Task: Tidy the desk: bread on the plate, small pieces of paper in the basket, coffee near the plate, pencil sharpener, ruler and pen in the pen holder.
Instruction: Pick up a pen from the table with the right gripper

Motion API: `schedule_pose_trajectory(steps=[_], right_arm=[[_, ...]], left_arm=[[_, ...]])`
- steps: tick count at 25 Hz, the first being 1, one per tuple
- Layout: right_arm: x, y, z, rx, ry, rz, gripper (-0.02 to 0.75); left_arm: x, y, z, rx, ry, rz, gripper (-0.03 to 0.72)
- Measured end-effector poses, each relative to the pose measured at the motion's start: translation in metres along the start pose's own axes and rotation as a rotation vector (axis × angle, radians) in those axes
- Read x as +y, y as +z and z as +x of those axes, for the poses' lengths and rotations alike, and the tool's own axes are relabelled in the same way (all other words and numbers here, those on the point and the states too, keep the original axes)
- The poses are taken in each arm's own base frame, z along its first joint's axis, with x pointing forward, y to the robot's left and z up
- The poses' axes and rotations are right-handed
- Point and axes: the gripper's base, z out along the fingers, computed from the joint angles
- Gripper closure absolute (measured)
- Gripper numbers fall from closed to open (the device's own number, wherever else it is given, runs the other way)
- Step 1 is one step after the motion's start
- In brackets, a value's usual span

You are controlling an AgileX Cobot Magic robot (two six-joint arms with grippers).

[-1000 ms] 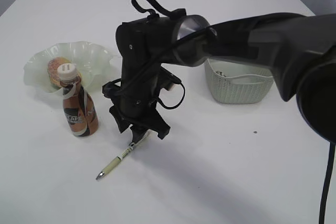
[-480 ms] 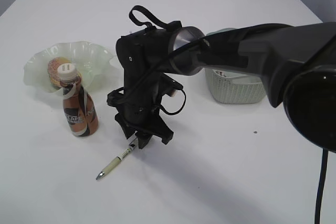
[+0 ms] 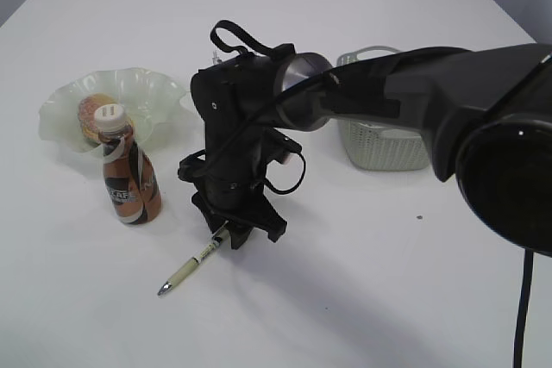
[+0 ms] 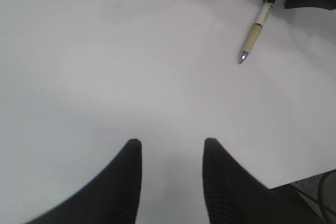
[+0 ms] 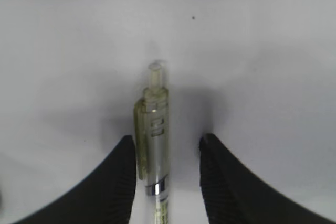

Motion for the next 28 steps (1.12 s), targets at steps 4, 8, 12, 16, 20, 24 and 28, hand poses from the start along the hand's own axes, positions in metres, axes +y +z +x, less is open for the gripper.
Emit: schedule_pose_trajectory(steps=[4,8,12,16,20,24,28], right_arm=[[0.0,0.0,0.0,0.0,0.0,0.0,0.437],[-0.0004,0.0026,0.0003,0.004,0.002,0.005,0.438],[0.0009,0.0036,0.0022,0.028,0.017,-0.001,0.444],[0.0017,0.0046,0.0036,0.045,0.027,-0.004,0.51],[0.0018,0.0046,0.0041,0.049,0.014,-0.006,0.608],[0.0018,0.0046,0.0041,0.049,-0.072,-0.008,0.647],[0.002,0.0045,0.0049,0.057,-0.202,-0.014,0.658]], left_arm=[[0.0,0.0,0.0,0.0,0.0,0.0,0.398],[0.0,0.0,0.0,0.0,0.0,0.0,0.398],[0.0,0.0,-0.0001,-0.001,0.0,0.0,0.398],[0.0,0.0,-0.0002,-0.002,0.0,0.0,0.398],[0.0,0.0,-0.0004,-0.004,0.0,0.0,0.398],[0.0,0.0,-0.0008,-0.008,0.0,0.0,0.398],[0.0,0.0,-0.0008,-0.008,0.0,0.0,0.398]])
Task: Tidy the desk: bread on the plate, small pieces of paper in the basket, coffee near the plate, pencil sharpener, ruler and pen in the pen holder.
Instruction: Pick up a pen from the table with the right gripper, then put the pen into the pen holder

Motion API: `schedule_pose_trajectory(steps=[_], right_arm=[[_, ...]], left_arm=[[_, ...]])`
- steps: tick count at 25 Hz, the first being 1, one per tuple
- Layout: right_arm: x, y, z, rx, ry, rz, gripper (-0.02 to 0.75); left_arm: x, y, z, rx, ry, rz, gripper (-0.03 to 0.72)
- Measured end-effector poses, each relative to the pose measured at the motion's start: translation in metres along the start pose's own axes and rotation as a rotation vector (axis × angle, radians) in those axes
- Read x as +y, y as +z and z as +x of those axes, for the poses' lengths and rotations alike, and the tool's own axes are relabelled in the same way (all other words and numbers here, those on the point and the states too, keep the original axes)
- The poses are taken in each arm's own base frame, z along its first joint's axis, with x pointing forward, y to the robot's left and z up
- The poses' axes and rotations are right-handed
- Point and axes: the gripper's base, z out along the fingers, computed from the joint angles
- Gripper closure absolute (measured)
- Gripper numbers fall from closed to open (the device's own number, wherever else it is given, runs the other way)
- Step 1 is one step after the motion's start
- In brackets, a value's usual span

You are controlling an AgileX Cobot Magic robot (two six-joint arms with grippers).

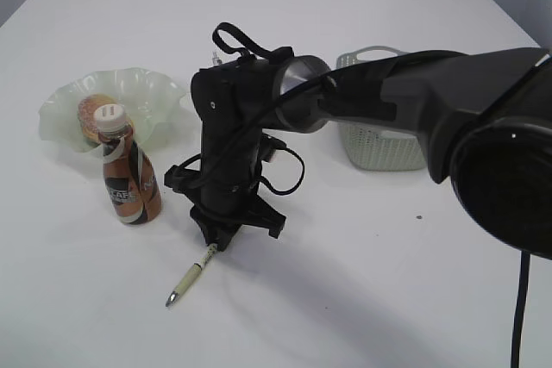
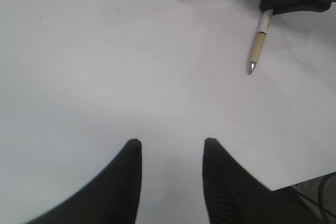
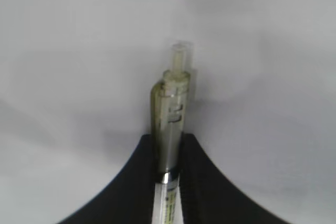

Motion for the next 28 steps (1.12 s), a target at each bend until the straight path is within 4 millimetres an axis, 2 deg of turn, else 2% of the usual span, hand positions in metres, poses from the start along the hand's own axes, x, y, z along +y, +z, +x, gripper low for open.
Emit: schedule_pose_trajectory(steps=[6,12,18,24,28], right_arm=[[-0.002,-0.005,0.003,0.051,-0.212,0.008,0.66],[-0.005,-0.044,0.002,0.038,-0.478,0.007,0.666],[-0.012,-0.087,-0.005,0.014,-0.668,-0.014,0.666],[-0.021,-0.131,-0.017,-0.083,-0.746,-0.04,0.666],[-0.034,-0.147,-0.022,-0.102,-0.773,-0.036,0.667]], left_arm=[[0.0,0.0,0.0,-0.001,0.0,0.0,0.398],[0.0,0.0,0.0,-0.004,0.0,0.0,0.398],[0.0,0.0,0.0,-0.004,0.0,0.0,0.398],[0.0,0.0,0.0,-0.004,0.0,0.0,0.398],[0.0,0.0,0.0,0.001,0.0,0.0,0.398]])
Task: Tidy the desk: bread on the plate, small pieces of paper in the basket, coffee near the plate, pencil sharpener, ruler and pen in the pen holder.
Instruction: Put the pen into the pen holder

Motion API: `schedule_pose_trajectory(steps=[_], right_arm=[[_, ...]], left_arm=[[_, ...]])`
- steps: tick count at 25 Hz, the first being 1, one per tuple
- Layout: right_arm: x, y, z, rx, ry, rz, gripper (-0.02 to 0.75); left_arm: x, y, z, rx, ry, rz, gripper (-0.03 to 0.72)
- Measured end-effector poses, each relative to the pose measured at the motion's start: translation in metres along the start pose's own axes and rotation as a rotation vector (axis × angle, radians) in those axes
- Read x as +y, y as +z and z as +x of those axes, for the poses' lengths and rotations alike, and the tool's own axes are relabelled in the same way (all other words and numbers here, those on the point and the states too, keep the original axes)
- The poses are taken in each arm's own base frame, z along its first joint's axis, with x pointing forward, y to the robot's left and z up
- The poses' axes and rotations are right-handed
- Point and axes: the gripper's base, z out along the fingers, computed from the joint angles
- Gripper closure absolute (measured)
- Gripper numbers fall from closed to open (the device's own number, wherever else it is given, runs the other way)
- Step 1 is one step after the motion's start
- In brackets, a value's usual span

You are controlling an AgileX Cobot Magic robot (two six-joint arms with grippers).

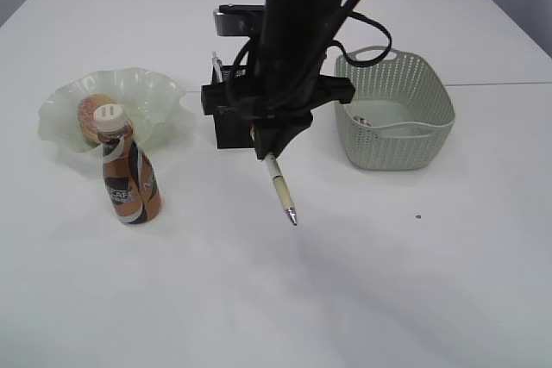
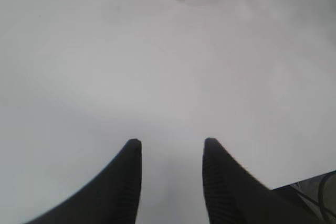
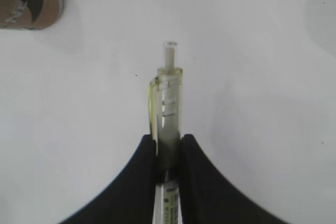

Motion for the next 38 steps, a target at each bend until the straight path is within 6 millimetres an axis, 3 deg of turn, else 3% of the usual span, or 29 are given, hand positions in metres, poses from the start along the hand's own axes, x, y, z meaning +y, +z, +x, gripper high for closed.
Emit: schedule_pose_trajectory(steps=[6,13,16,20,32,38], right_arm=[[-0.035,-0.009,0.022,0.03,-0.002,0.018,0.667],[-0.075,-0.026,0.065,-0.125,0.005,-0.03,0.668],[-0.084,-0.03,0.075,-0.223,-0.023,-0.055,0.668],[-0.085,-0.031,0.068,-0.373,-0.062,-0.081,0.668],[-0.092,-0.041,0.02,-0.951,-0.033,-0.028,0.668],[-0.094,-0.03,-0.004,-1.05,-0.006,-0.004,0.668]], left_arm=[[0.0,0.0,0.001,0.008,0.0,0.0,0.398],[0.0,0.0,0.001,0.008,0.0,0.0,0.398],[0.0,0.0,0.001,0.01,0.0,0.0,0.398],[0.0,0.0,0.001,0.01,0.0,0.0,0.398],[0.0,0.0,0.001,0.008,0.0,0.0,0.398],[0.0,0.0,0.0,0.0,0.0,0.0,0.398]])
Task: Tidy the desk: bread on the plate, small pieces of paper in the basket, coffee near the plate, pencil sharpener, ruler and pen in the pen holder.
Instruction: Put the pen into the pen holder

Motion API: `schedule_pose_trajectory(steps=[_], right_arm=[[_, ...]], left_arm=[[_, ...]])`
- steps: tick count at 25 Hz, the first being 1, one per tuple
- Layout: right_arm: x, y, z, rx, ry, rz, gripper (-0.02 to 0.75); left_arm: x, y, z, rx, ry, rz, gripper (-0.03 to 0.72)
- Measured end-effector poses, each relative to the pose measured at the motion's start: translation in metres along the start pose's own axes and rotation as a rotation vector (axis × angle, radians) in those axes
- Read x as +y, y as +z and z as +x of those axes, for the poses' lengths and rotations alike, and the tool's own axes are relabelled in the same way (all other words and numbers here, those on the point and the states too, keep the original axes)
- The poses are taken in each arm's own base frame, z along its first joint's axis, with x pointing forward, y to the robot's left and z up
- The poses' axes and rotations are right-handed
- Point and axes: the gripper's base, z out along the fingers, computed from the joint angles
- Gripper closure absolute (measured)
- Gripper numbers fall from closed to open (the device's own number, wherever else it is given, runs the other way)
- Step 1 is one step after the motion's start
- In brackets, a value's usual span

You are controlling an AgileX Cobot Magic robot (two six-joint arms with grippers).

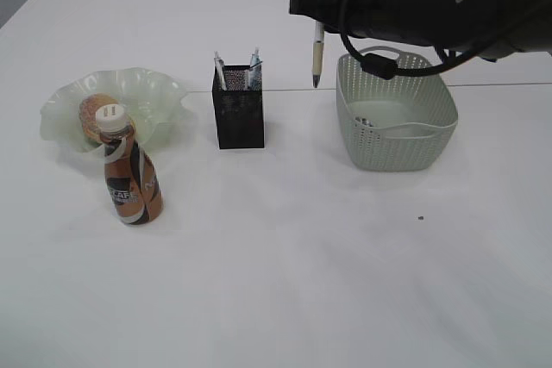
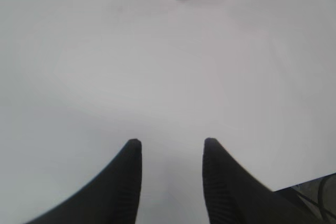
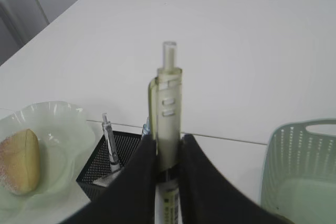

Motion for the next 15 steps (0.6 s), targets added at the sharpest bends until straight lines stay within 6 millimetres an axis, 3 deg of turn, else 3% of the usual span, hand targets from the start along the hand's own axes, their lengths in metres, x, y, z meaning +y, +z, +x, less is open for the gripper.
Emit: schedule_pose_trajectory(steps=[9,15], right_arm=[[0.007,0.048,-0.014,-0.074,0.088,-0.031,0.668],[0.008,0.069,-0.01,-0.155,0.181,-0.059,0.668]], left_arm=[[0.0,0.0,-0.001,-0.01,0.0,0.0,0.398],[0.0,0.0,-0.001,-0.014,-0.001,0.002,0.398]])
